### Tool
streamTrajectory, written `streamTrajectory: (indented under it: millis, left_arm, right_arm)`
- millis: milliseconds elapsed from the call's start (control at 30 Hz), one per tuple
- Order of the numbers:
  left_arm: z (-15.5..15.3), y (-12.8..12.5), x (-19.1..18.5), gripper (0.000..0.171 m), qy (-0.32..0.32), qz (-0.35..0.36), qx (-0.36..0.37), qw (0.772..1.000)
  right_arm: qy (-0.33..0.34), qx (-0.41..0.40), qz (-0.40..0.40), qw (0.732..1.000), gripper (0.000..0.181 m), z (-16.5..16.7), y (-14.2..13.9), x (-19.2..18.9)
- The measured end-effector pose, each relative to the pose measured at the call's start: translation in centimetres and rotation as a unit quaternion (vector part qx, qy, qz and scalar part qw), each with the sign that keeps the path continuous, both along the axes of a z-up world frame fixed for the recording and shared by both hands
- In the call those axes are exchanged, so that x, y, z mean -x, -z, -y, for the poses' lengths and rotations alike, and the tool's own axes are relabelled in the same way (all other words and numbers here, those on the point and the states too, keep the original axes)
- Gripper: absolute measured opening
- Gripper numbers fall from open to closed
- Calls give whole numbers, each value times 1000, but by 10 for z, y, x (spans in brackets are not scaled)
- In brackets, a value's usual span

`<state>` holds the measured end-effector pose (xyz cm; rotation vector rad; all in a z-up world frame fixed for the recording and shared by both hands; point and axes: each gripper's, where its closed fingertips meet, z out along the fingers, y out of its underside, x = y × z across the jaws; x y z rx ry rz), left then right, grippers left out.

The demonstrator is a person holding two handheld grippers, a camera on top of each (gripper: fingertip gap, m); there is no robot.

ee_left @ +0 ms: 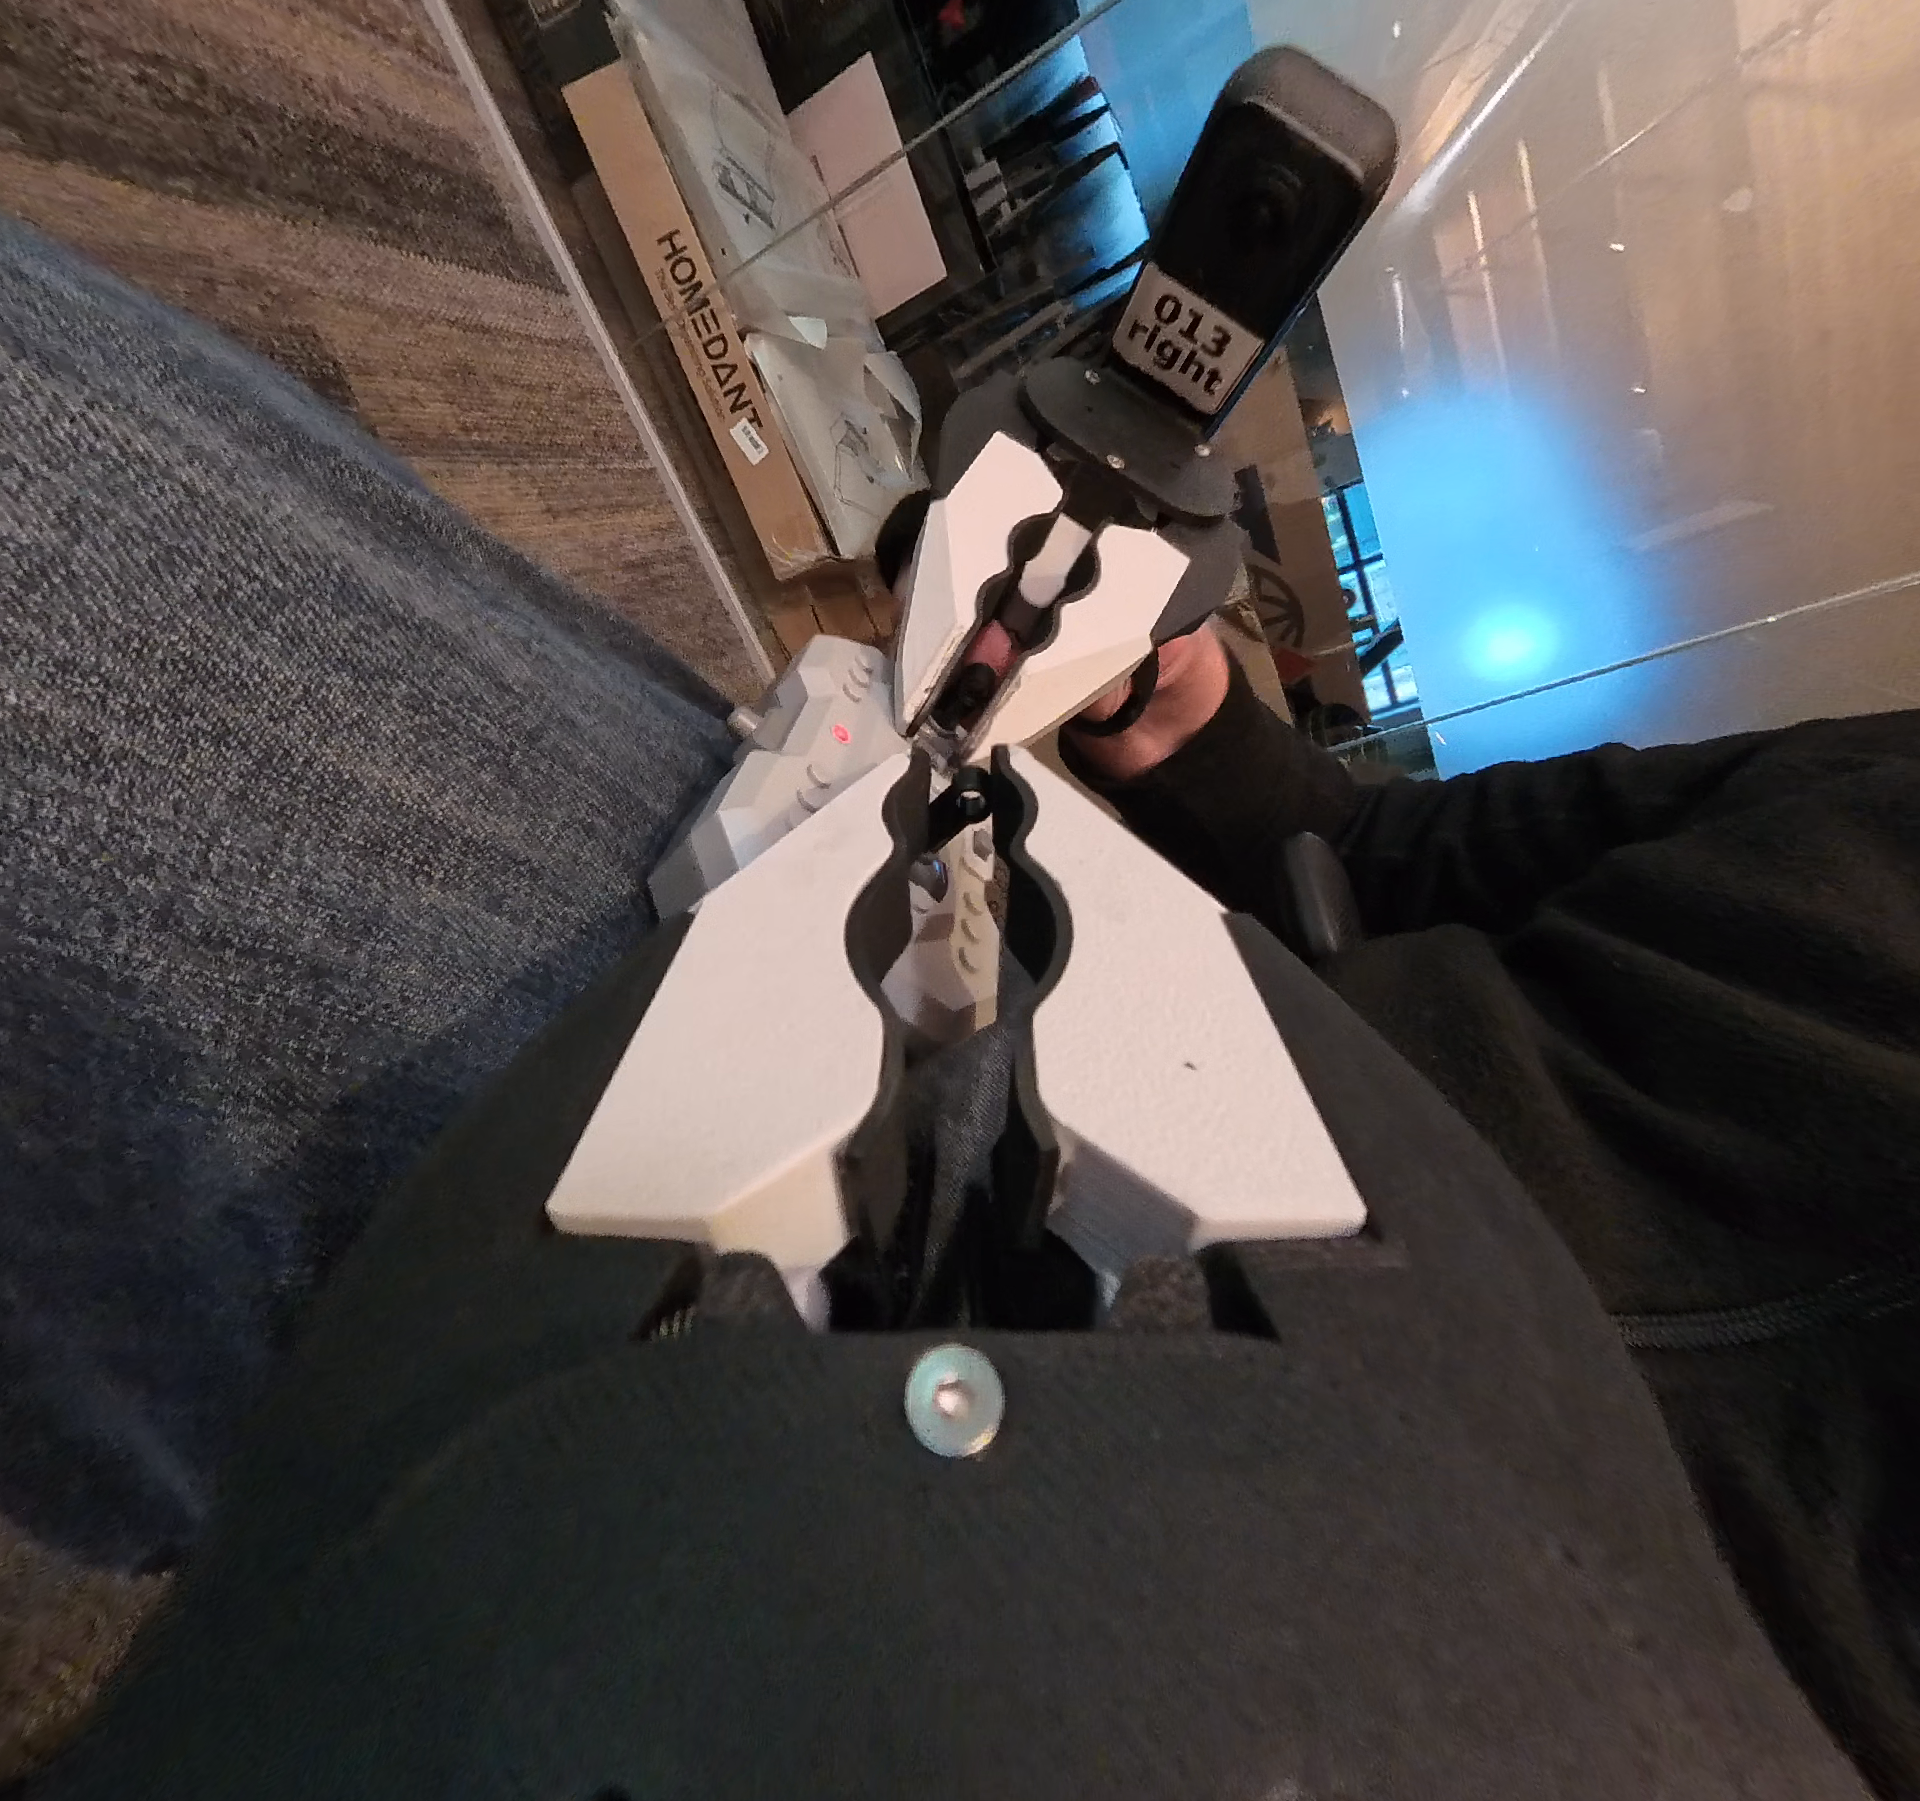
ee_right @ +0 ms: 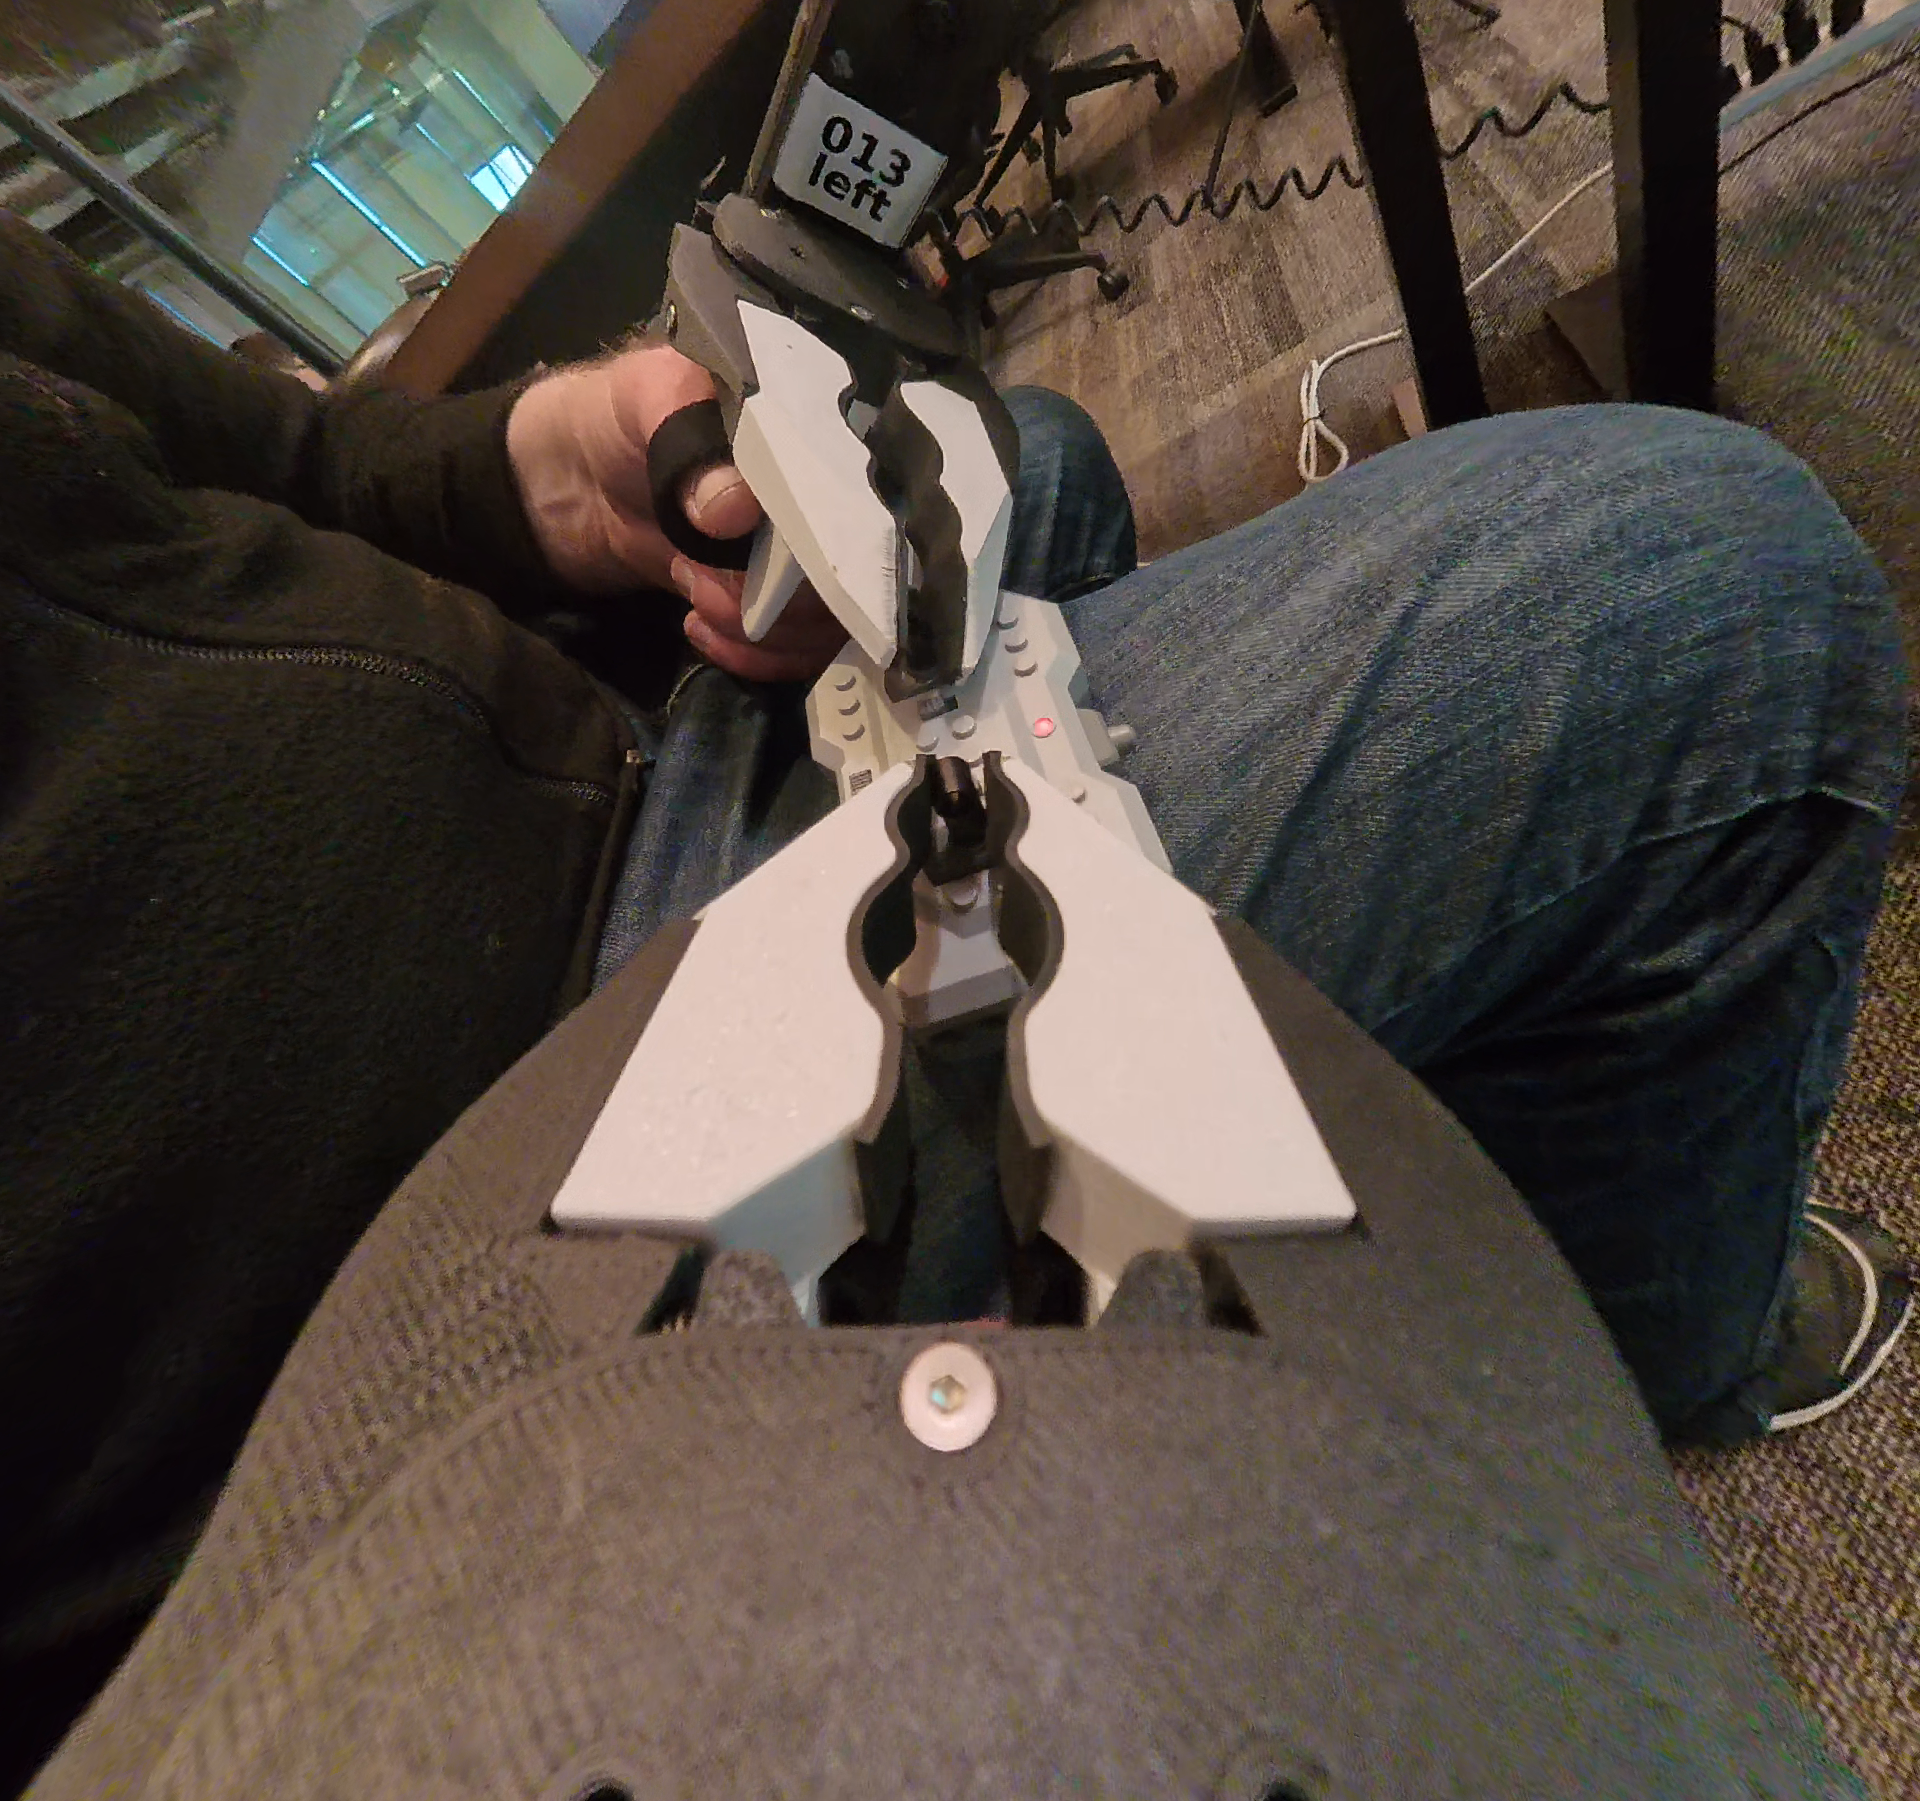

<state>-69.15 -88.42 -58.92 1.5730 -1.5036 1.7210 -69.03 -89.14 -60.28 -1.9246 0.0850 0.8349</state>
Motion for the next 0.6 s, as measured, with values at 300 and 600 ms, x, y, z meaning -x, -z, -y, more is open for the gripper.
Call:
streamTrajectory:
  millis: [300,600]
  left_arm:
    - [1,-8,4,23,-4,82,-52,995]
    - [3,-3,12,25,17,130,-142,981]
  right_arm:
    - [2,-11,7,1000,8,3,-1,0]
    - [3,-13,41,999,7,4,0,2]
